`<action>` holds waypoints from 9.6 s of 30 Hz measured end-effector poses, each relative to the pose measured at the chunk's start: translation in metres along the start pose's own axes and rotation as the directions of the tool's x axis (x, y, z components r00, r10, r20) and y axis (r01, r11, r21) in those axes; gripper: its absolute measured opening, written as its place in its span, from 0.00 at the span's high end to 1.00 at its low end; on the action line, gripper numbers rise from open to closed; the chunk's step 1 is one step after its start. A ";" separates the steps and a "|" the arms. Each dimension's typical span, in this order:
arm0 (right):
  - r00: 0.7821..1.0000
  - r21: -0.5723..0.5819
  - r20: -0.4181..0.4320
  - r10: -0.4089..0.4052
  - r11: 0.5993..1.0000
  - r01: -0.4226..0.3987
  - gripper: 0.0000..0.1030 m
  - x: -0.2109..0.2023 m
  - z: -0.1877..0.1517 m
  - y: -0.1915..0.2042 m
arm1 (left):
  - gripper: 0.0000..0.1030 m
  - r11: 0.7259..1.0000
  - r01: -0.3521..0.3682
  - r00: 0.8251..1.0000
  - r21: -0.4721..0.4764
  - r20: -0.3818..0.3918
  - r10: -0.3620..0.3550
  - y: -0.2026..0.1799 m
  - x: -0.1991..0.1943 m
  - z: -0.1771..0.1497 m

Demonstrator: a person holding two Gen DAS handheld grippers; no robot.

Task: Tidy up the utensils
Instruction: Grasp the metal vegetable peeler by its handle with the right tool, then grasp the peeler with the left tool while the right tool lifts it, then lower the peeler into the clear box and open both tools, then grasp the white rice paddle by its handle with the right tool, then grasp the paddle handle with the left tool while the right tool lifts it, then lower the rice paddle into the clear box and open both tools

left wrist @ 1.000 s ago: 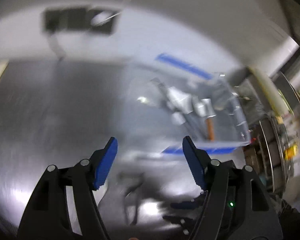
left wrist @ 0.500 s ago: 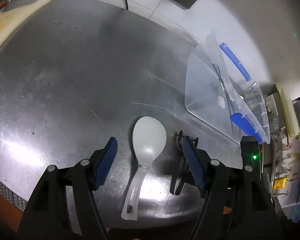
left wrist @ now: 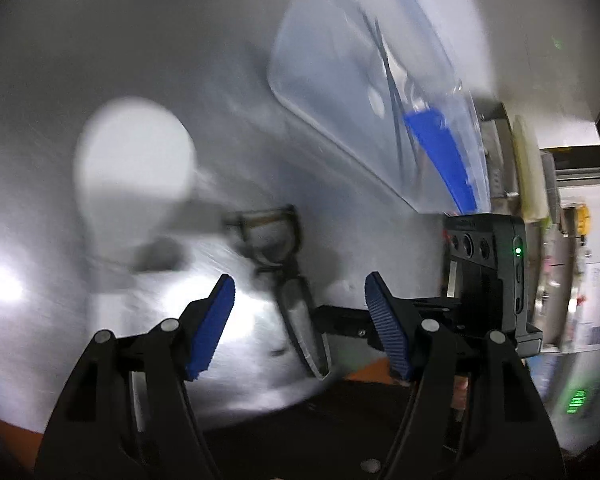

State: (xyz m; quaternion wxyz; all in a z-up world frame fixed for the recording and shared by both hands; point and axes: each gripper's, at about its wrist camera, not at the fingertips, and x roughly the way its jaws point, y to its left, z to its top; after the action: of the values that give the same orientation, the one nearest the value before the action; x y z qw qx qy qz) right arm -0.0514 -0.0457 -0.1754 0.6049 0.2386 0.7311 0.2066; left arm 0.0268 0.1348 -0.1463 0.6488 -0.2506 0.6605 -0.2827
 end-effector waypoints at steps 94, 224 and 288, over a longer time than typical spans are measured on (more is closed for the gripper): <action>0.970 -0.474 0.225 -0.095 0.859 0.194 0.94 -0.075 -0.052 0.087 | 0.90 0.978 0.089 0.994 0.187 0.050 -0.100 -0.088 0.000 -0.013; 0.980 -0.325 -0.159 -0.123 0.943 0.066 0.76 0.060 0.008 0.126 | 0.33 0.977 0.054 0.997 -0.205 0.071 -0.040 0.111 -0.051 0.006; 0.900 -0.146 0.378 -0.219 0.946 0.291 0.81 -0.226 0.178 -0.025 | 0.97 0.951 -0.009 0.999 0.308 -0.047 0.024 -0.195 0.117 0.233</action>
State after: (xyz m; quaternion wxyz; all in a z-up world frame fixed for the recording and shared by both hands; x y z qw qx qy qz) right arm 0.1558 -0.1985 -0.0454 0.7700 0.1123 0.6098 0.1503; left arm 0.2488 -0.0976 -0.0934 0.6655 -0.1340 0.6266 -0.3828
